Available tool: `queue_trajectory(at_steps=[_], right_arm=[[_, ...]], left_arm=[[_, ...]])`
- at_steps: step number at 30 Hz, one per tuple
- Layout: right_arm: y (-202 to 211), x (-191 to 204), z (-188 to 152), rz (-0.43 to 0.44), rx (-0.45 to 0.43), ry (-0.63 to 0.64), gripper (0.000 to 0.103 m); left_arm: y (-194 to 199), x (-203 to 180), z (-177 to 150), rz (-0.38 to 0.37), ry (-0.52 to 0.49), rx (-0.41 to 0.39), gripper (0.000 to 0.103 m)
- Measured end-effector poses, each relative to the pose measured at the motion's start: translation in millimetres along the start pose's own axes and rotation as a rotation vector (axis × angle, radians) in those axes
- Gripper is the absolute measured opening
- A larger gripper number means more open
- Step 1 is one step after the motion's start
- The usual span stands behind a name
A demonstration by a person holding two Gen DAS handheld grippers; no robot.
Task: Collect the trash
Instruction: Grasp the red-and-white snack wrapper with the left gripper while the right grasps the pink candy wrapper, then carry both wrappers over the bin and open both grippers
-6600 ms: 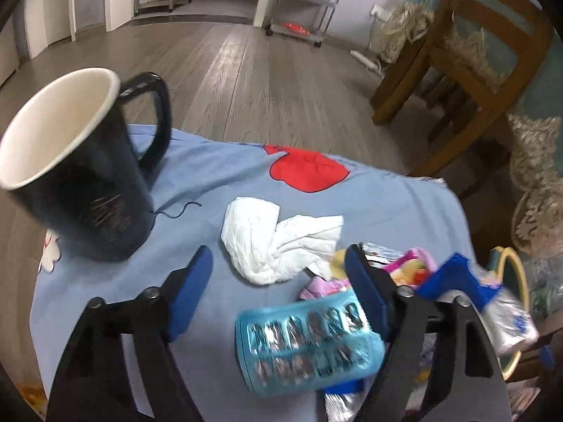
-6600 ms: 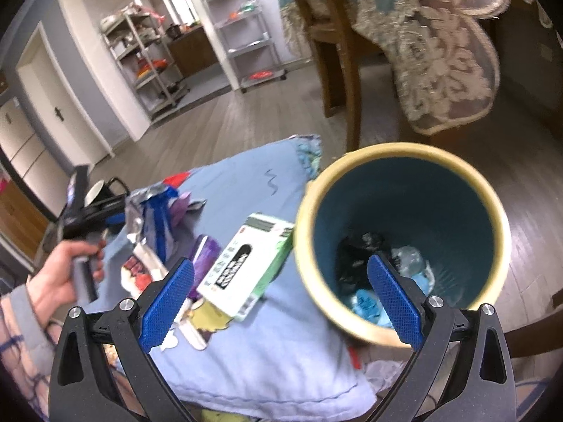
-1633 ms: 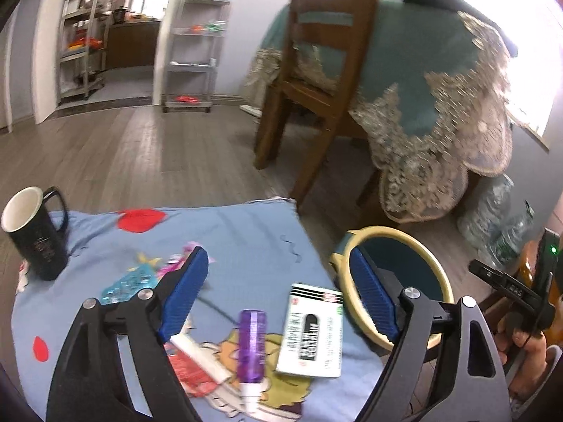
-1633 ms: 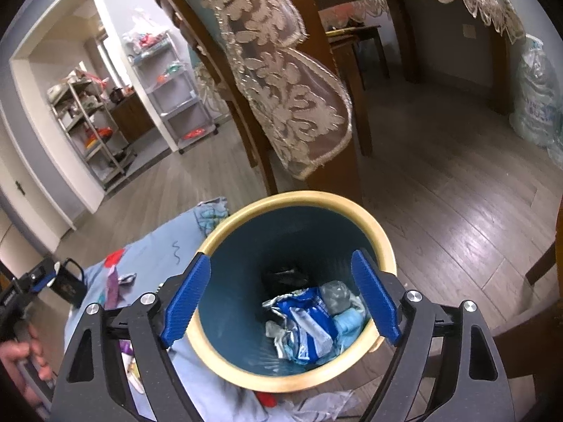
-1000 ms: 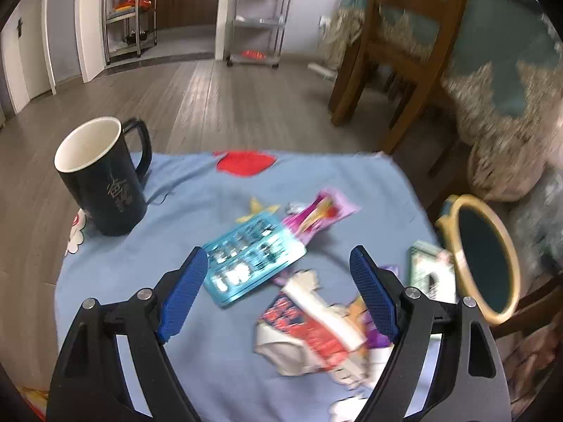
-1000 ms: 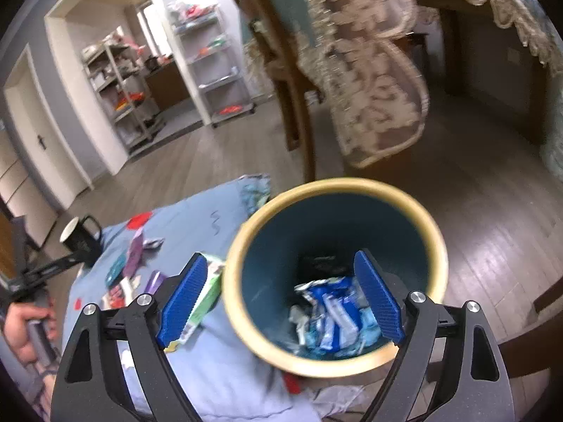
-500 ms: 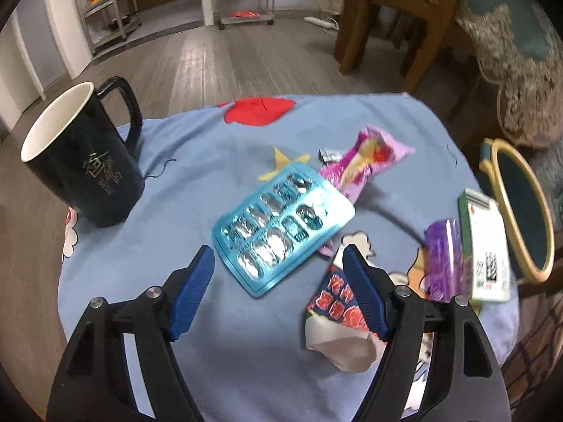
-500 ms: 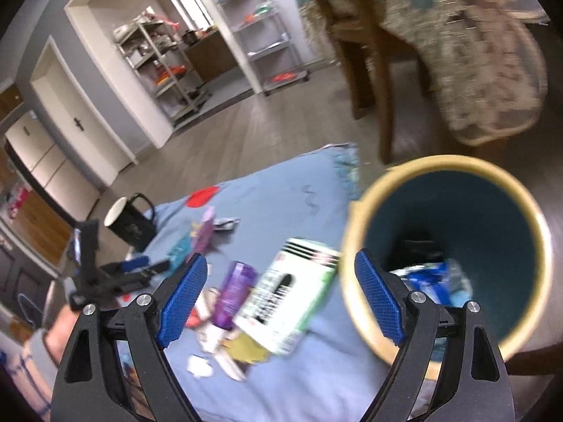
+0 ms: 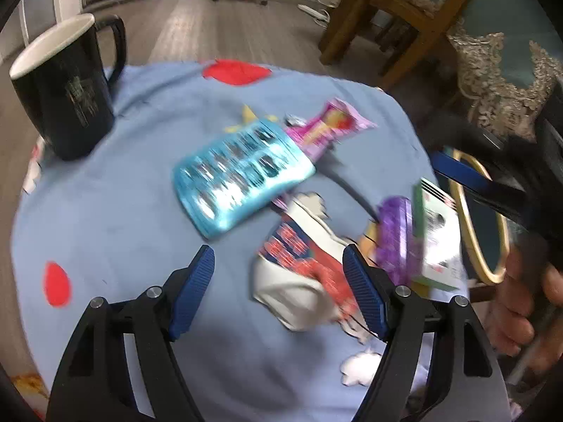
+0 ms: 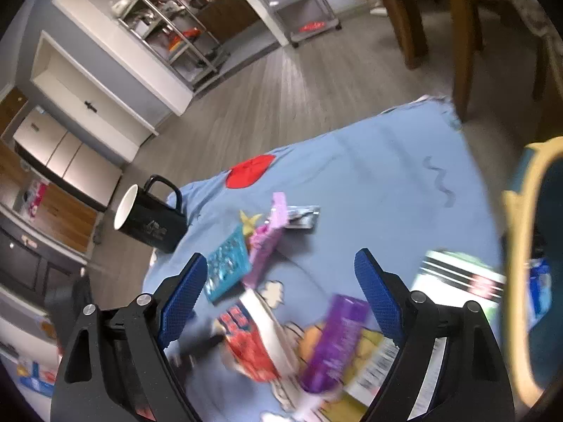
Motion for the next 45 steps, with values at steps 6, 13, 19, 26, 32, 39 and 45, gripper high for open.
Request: queue_trajectory(at_steps=[6,13,19,26,32,39,45], right_arm=[[-46.8,4.4,10.2,0.001,0.067,-0.068,0.075],[-60.9,-7.3,7.7,-0.019,0.089,-0.11,0.018],[-20.2,-10.3,4.5,0.021,0.01,-0.098,0.011],[43.1,-19.4,3.0,0.061,-0.098,-0.097,0.01],[93.4,-37.8,0.5,0.091,-0.159,-0.106,0.01],[142.7,-64.8,-7.5,0.08,-0.212,-0.105,0.01],[172.5,-88.2,-18.1,0.029,-0.241,-0.087,0.01]], left_arm=[[-20.5,-13.3,-19.0,0.016,-0.008,0.076,0.066],[-27.2,-15.2,-25.8,0.025,-0.006,0.1,0.053],[-19.4,-19.6,-28.5,0.024,0.001,0.089,0.052],[10.5,-28.3,-27.6,0.019,-0.012,0.014,0.051],[34.6,-32.0,-16.7,-0.021,-0.003,-0.101,0.051],[47.5,-55.2,-5.1,-0.033,-0.047,-0.175,0.051],[50.7,-68.9,-0.2,-0.058,-0.058,-0.2,0.051]])
Point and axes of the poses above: each gripper's, at about its wrist camera, not at the fingertips, and y roughly against the way its jaws point, x to its left, z to its top, the point moved 6 cm from there along -y, roughly the way its jaws point, and after that the axes turned 3 degrees about -z, right-handed, at the moved point
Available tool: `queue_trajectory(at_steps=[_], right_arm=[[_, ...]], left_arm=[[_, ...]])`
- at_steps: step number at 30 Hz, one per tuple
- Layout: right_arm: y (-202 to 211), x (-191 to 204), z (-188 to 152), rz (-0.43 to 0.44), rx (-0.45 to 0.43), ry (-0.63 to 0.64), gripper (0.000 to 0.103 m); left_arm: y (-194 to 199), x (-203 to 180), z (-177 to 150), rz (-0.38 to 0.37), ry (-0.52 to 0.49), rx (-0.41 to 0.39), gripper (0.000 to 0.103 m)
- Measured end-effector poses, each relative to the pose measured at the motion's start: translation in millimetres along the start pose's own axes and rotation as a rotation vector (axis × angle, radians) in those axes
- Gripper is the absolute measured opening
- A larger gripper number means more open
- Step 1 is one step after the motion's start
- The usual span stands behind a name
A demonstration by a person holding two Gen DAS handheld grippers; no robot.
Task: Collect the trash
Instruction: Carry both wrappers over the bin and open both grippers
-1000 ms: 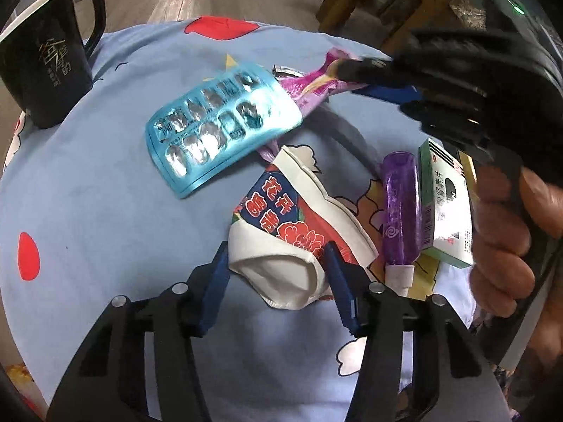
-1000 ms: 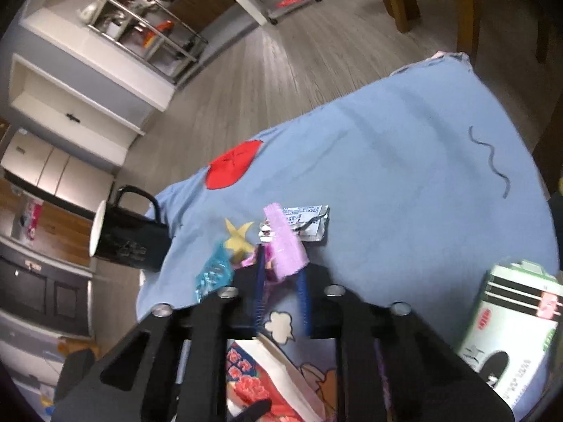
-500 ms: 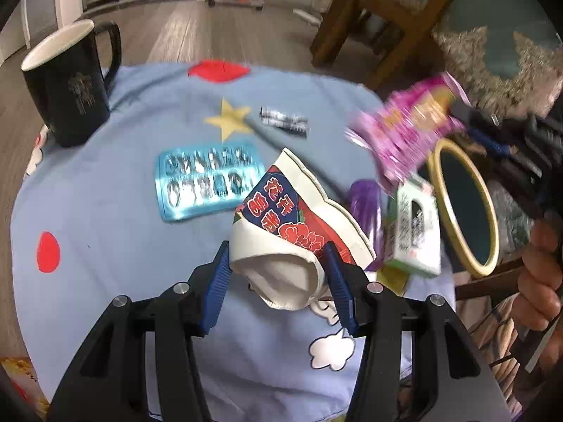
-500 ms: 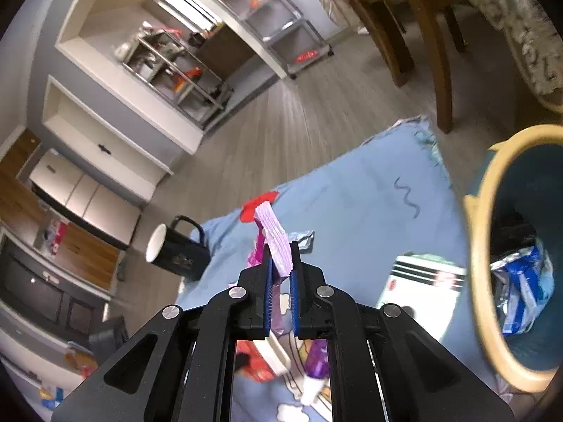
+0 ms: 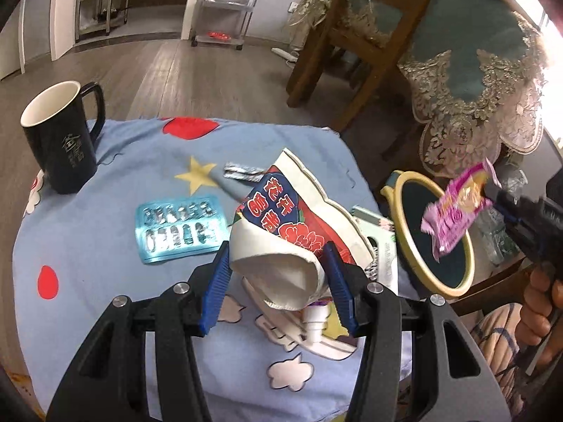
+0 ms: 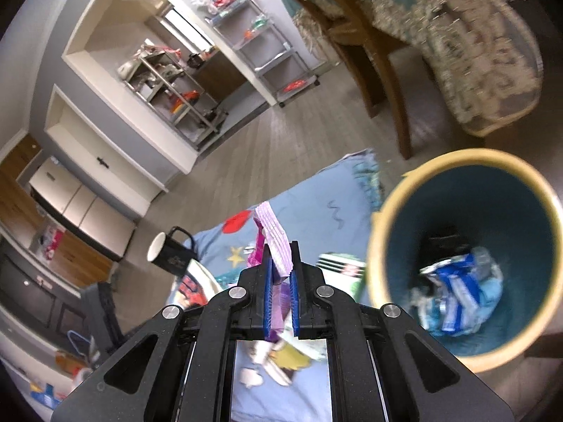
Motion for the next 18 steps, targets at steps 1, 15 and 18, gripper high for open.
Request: queue_trajectory(at_steps=[1,15,18], right_arm=[[5.4,-3.6,0.0,-0.006,-0.006,0.002,0.01],[64.5,-58.5,-1.4,-0.111,-0.105,0.004,0.01],[73.7,-66.9,0.1,-0.156,-0.136,0.027,0.01]], left_arm=[[0.6,-2.6,0.6,-0.006,-0.002,-0.004,0.051],[-18.3,-98.5,10.3,-0.113,-0.109,-0.016,0.052],[-24.5,-120.6,8.6,-0.137,-0.136,-0.013,0.052]])
Point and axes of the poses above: each gripper's, at about its wrist camera, not at the fingertips, and y roughly against the way its jaws point, x to its left, z to its top, the point moved 6 cm from there along -y, roughly the way its jaws point, and after that the axes turned 3 degrees about -z, right-handed, at the moved point
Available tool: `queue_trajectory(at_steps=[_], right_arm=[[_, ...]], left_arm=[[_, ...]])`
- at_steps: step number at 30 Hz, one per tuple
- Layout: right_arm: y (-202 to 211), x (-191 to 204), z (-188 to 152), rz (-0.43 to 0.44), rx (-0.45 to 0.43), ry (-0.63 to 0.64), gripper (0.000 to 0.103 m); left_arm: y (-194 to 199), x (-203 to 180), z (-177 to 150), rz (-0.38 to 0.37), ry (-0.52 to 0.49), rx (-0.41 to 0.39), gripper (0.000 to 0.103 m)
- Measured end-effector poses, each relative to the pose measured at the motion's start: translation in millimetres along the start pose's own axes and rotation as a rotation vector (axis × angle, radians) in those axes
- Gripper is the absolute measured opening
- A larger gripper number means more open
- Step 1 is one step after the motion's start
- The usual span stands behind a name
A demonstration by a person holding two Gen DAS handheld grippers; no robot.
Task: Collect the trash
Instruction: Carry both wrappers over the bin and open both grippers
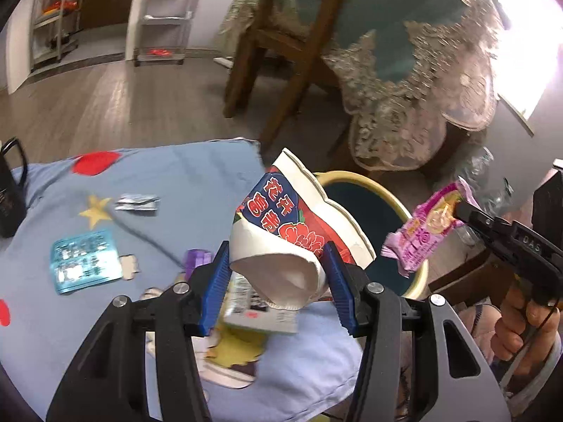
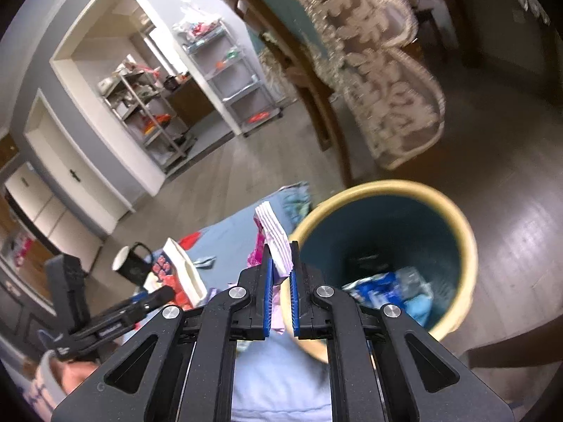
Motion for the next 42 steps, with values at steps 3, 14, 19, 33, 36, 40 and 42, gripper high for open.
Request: queue_trajectory(at_steps=[3,14,19,33,36,40,42], right_arm=[[5.2,-9.9,2.0,-0.045,-0.027,0.024,0.01],[11.3,-46.3,0.0,-0.107,-0.071,-0.022,0.01],[9.1,-52.1,-2.3,-0.145,-0.074,-0.006,0.01],[-8.2,-68.4,-4.3,-0.209,-0.035,-0.027,0.01],[-11.5,-69.1,-4.9,-0.211,-0.029,-0.031,0.01],[-17.9,-65.8,-7.0,-0.216,-0.01,-0.017,0.01],[-20.2,-65.7,-8.1,-0.22,-0.004,-0.015,0.011]], left_arm=[[-9.4,-19.0,0.3,-0.012,-0.026,0.006,0.052],[-41.9,-68.5,6.2,0.013,-0.156,0.01,0.052],[-66.7,-85.4,4.5,0.039,-0.224,0.042,0.052],[-112.1,-97.2,0.2,0.059,-0.271,0.115,0.054],[-110.4,-96.2,1.5,0.052,-0.268,0.108,0.064],[-105.0,-90.6,4.9,0.049,-0.25,0.092,0.07],[-101.1,-86.1,5.9,0.05,-0.241,0.081,0.074]])
Point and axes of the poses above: each gripper's, at about its wrist camera, not at the fingertips, and y roughly against the way its jaws point, x to its left, z to its top, the point moved 6 cm from there along -y, roughly the way its jaws point, and after that the axes turned 3 degrees about -z, right-handed, at the moved point
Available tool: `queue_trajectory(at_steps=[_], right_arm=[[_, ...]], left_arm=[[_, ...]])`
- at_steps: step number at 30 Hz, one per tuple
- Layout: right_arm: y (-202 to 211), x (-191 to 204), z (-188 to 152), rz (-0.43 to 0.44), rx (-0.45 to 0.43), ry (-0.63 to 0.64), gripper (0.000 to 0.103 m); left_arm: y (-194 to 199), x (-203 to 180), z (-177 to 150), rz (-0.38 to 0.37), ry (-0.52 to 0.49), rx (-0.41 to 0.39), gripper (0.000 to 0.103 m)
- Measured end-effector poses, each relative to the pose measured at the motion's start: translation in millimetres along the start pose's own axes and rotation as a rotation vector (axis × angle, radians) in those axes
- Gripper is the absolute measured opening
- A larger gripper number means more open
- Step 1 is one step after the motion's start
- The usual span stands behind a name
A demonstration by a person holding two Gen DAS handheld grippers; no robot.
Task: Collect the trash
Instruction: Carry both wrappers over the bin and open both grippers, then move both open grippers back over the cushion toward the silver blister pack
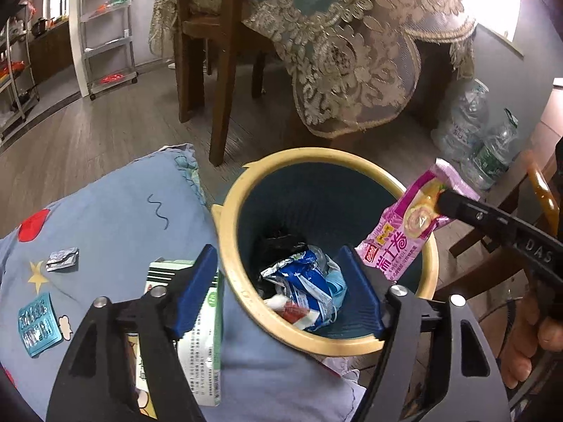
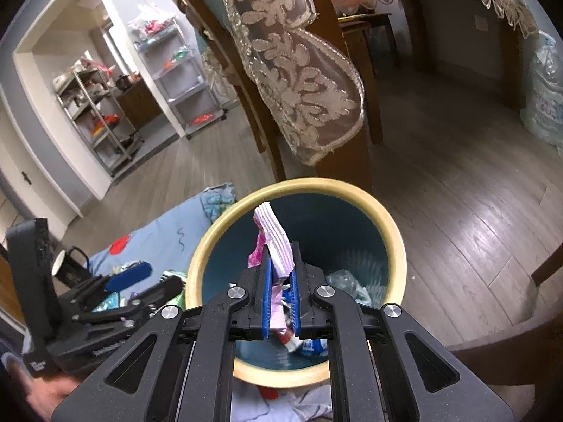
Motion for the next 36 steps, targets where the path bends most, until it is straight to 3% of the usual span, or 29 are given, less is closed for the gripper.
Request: queue_trajectory(at_steps=[2,6,15,36], right_arm=[[-0.5,1.0,-1.8,0.001,0.007,0.002,0.018],[1.0,2.4,-1.0,0.006,-0.004,-0.007,0.059],[4.8,6.5,-0.6,0.006,-0.021,-0.012,0.092],[2.6,12.4,-2.2,-0.028,-0.024,0.016,0.097]], left_arm=[[3.8,5.1,-0.2,-0.001,0.009,-0.009,0.079],[13.8,15.8,0.0,0.014,0.032,-0.035,0.089],[32.4,38.5,-3.6,0.051,0.064,-0.071,0.097],[71.3,98.4,-16.6,0.105,0.132,-0.108,0.097]])
Point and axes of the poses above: each gripper's, at about its wrist camera, not at the fingertips, and y roughly against the way its jaws point, x to its left, z to its top, the point moved 6 cm from there along -y, roughly the way its jaws point, and after that the axes turned 3 degrees about -z, right-handed, at the moved point
